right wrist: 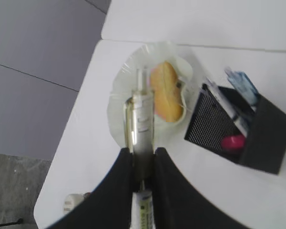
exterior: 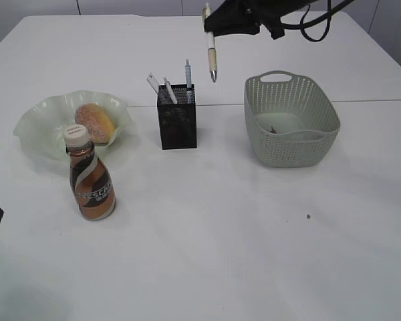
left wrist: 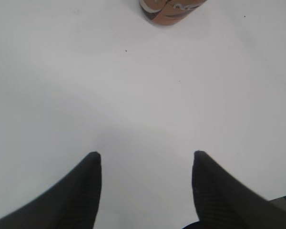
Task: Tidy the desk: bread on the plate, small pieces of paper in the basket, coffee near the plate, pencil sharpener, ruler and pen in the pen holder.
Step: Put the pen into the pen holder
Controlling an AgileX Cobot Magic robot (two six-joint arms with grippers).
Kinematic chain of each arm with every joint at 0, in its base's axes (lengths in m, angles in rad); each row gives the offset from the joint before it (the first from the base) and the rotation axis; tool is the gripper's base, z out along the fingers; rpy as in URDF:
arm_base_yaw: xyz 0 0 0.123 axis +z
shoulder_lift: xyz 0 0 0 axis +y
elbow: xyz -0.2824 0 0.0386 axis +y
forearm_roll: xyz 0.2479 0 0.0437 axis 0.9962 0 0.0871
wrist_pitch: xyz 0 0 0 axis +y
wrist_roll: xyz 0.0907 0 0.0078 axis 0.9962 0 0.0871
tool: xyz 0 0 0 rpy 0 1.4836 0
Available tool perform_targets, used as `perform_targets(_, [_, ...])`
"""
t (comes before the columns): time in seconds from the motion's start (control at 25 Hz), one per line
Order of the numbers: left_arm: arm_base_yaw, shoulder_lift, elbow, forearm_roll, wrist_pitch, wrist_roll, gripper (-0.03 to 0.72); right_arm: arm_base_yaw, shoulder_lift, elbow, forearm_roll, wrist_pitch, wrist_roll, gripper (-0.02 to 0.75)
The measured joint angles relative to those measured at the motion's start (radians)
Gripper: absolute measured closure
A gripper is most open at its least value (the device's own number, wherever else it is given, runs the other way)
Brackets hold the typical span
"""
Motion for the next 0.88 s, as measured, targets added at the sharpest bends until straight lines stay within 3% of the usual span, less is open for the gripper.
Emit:
perform_targets(0.36, [0.000, 0.000, 0.000, 0.000, 0.019, 0.000, 0.244, -0.006, 0.091, 0.000, 0.319, -0.056, -0.393, 0.678])
perform_targets(0.6, [0.000, 0.000, 0.000, -0.002, 0.021, 0.000, 0.244, -0.007, 0.163, 0.000, 0.423, -0.065, -0.546, 0.679])
perform_targets(0.88, [0.000, 0.000, 0.000, -0.005, 0.033, 0.000, 0.244, -0.007, 0.193, -0.006, 0.515, -0.096, -0.873, 0.678])
